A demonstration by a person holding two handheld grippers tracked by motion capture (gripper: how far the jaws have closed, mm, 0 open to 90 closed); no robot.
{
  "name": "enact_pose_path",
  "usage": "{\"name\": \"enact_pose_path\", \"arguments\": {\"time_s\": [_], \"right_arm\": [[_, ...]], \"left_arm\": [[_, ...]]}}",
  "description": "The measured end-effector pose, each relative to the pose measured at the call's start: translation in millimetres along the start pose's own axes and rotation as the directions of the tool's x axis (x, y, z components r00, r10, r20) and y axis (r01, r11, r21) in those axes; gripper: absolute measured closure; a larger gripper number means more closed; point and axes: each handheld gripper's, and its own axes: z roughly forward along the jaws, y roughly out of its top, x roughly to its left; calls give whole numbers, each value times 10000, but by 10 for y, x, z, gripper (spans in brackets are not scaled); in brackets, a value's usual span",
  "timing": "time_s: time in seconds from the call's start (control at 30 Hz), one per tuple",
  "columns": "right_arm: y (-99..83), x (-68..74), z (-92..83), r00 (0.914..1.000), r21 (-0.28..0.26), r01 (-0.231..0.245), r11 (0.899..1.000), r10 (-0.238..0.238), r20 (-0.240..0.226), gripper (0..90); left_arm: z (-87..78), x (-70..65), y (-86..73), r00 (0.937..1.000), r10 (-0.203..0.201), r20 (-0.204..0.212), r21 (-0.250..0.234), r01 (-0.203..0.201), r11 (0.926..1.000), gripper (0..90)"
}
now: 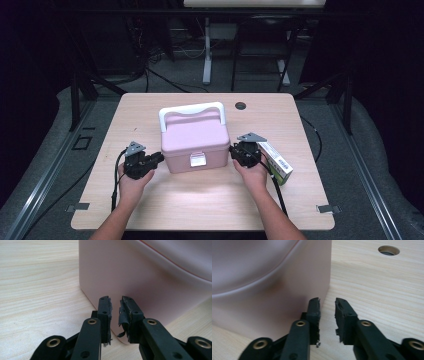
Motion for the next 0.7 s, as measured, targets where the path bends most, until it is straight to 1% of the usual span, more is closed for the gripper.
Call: {"name": "enact_pose_path", "arguments": {"time_s": [0.03,0.07,0.13,0.2,0.23,0.3,0.4,0.57,0.63,0.67,0.7], "right_arm": [[0,0,0,10000,0,0,10000,0,0,757],[-3,25,-5,10000,17,20,10000,-20,-82,804],[-7,51,-15,9999,36,142,9999,-142,-78,828],[-16,88,-26,9996,27,261,9997,-261,-113,842],[-21,99,-32,9995,46,277,9996,-276,-156,847],[-32,128,-41,9989,29,341,9994,-340,-307,857],[-49,182,-57,9979,21,507,9987,-506,-394,888],[-85,233,-96,9982,9,486,9988,-486,-349,900],[-98,240,-114,9982,30,489,9988,-487,-347,900],[-105,242,-125,9983,53,462,9989,-460,-360,900],[-111,242,-133,9984,53,431,9991,-429,-378,900]], "left_arm": [[0,0,0,10000,0,0,0,0,10000,783],[-1,-2,2,10000,27,20,-13,-27,10000,792],[-6,5,4,10000,19,-33,-1,-19,10000,802],[-16,21,7,10000,-32,-69,43,32,10000,810],[-23,39,7,10000,-71,-23,50,72,10000,815],[-26,50,2,9999,-156,-21,-34,155,9999,837],[-36,39,1,10000,-4,-84,-40,3,10000,892],[-50,49,2,10000,-17,-7,36,17,10000,898],[-71,44,3,9999,119,102,209,-121,9997,898],[-65,37,-3,9999,113,95,95,-114,9999,898],[-81,34,-1,9996,201,183,232,-205,9995,898]]}}
